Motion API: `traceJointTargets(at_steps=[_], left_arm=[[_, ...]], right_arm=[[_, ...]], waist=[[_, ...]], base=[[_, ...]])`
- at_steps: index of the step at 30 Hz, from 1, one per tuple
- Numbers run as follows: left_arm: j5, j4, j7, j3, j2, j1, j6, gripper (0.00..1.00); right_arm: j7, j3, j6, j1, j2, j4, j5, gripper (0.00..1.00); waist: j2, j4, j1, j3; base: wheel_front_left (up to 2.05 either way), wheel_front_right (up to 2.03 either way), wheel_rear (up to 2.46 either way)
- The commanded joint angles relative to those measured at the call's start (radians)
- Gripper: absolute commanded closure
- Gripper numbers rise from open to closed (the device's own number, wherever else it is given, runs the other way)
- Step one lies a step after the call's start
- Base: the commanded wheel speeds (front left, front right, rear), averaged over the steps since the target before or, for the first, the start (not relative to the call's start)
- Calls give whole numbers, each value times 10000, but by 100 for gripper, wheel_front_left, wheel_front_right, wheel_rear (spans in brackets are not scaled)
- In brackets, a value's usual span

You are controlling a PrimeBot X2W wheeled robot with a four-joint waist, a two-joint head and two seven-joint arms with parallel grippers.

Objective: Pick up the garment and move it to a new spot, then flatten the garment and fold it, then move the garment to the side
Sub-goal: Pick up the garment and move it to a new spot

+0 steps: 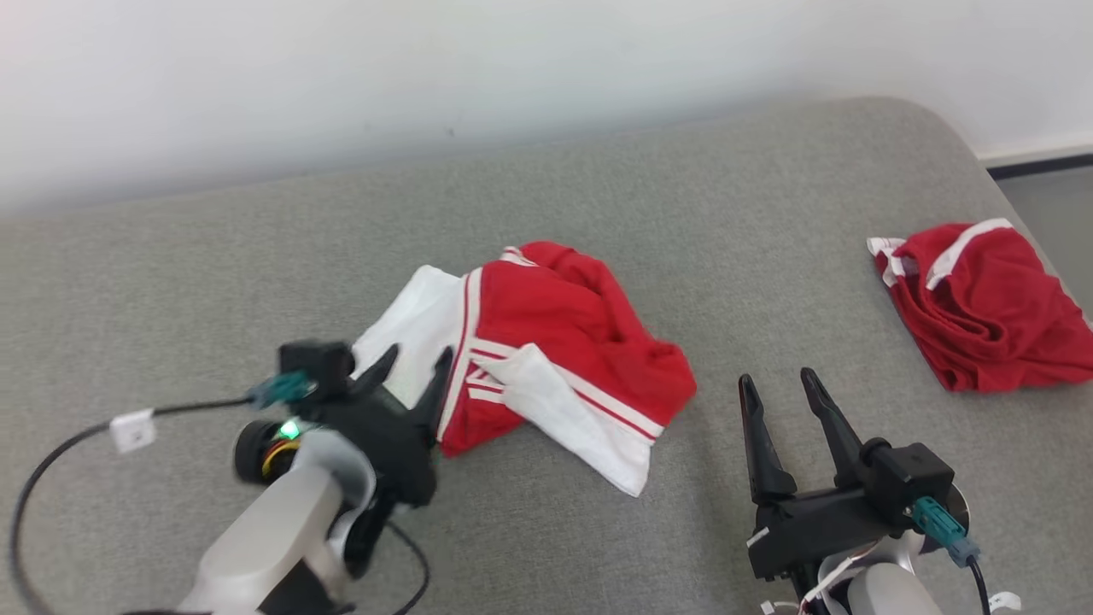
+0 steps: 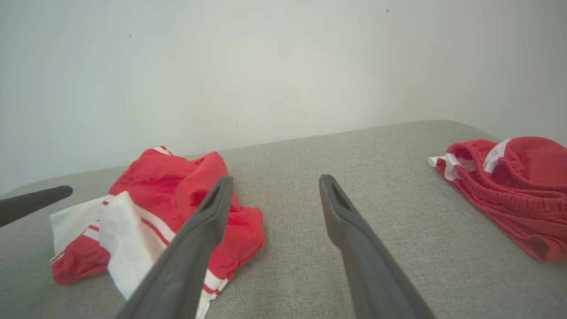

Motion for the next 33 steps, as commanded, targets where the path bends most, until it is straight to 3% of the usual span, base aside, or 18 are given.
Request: traceJointTargets(at_steps=[1,6,13,21,33], left_arm=[[-33,48,-136,41,95,224,18,0],[210,148,-774,587,569,1022,77,0],[1973,-2080,-789,3460,1155,3080,992,0],[4406,-4244,-791,6126,746,5718,1085,0],[6909,-5534,-793,8584,-576,7544,389,0]], right_arm=[[4,-40,-20,134,27,-10,-58,0],[5,-226,-20,378,31,1,-164,0],[5,-420,-20,658,33,13,-220,0],[4,-477,-20,928,35,76,-265,0],[4,-529,-20,1264,30,246,-350,0]], waist=[[0,266,1,-267],[0,560,1,-547],[0,854,1,-807],[0,986,1,-1034],[0,1087,1,-1201]], base=[[0,0,0],[0,0,0],[0,0,0],[0,0,0],[0,0,0]])
